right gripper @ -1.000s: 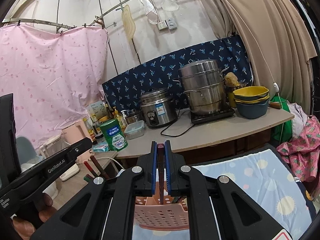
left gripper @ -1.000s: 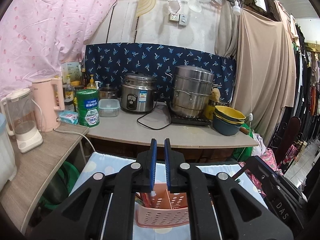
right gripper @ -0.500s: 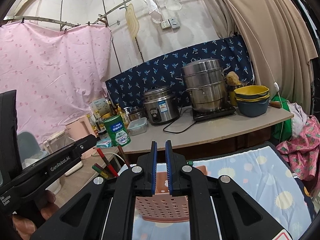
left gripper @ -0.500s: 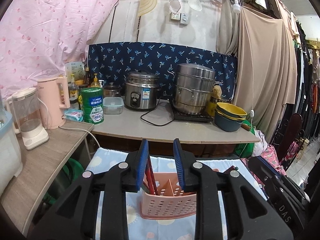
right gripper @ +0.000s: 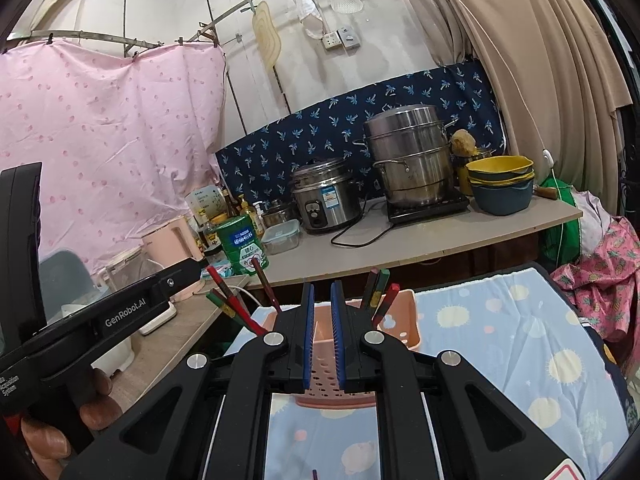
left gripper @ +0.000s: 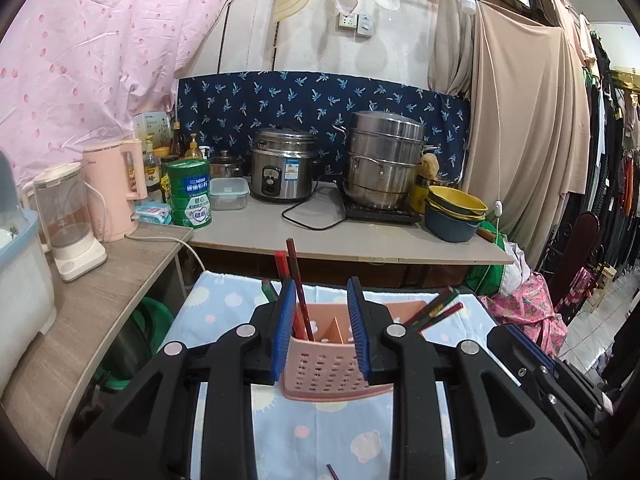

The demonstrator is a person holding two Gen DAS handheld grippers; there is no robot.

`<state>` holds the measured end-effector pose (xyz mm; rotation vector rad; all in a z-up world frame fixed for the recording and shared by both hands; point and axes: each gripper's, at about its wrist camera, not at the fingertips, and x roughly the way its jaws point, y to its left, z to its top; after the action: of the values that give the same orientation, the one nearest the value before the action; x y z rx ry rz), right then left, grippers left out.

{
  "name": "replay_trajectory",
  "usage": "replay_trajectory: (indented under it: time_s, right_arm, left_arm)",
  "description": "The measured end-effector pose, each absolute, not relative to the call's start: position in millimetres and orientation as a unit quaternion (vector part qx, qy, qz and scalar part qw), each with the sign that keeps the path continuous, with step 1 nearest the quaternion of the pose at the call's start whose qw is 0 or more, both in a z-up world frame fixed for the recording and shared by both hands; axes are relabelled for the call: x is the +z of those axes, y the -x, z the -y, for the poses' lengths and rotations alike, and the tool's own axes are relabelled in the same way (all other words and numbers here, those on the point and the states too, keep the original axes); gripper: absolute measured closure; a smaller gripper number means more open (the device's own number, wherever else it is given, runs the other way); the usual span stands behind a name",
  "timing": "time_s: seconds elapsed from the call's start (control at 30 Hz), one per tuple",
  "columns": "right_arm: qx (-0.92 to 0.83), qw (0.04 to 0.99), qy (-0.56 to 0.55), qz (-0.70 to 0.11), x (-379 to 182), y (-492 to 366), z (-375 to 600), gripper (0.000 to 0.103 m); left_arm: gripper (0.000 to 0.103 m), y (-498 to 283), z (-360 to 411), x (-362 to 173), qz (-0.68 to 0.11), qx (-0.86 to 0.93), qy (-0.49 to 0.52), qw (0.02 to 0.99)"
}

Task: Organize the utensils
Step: 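Move both open tools back down toward the gold spoon and last chopstick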

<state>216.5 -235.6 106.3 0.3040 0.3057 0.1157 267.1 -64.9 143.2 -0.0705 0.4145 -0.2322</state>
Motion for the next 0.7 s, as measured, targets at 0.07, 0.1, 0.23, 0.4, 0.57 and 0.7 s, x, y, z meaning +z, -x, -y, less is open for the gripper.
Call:
replay_trajectory:
  time_s: [0.07,0.1,0.23,0.4,0.57,0.7]
  right_arm:
    - [0.058,0.974,-0.151,-0.157,102,-210,234,0.093]
    - [0.059,0.974,-0.152,-0.160,100,-207,234,0.093]
    - [0.059,0.971,-0.154,-0.174,89,-194,233,0.093]
    - [0.055,0.968,-0.152,-0.193,74,-178,231,0.093]
    - [0.051,0.964,-0.147,-0.217,57,-160,229,0.093]
    - [0.050,0.959,-0.144,-0.238,40,-146,226,0.093]
  left_arm:
    - [0.077,-261,65,140,-0.210,-0.117,0.035,0.970]
    - [0.077,-259,65,139,-0.212,-0.119,0.035,0.969]
    - [0.077,-246,65,127,-0.226,-0.125,0.032,0.966]
    - [0.077,-229,63,108,-0.243,-0.125,0.027,0.962]
    - [0.077,-213,58,91,-0.263,-0.123,0.032,0.956]
    - [0.077,-197,53,72,-0.279,-0.118,0.028,0.953]
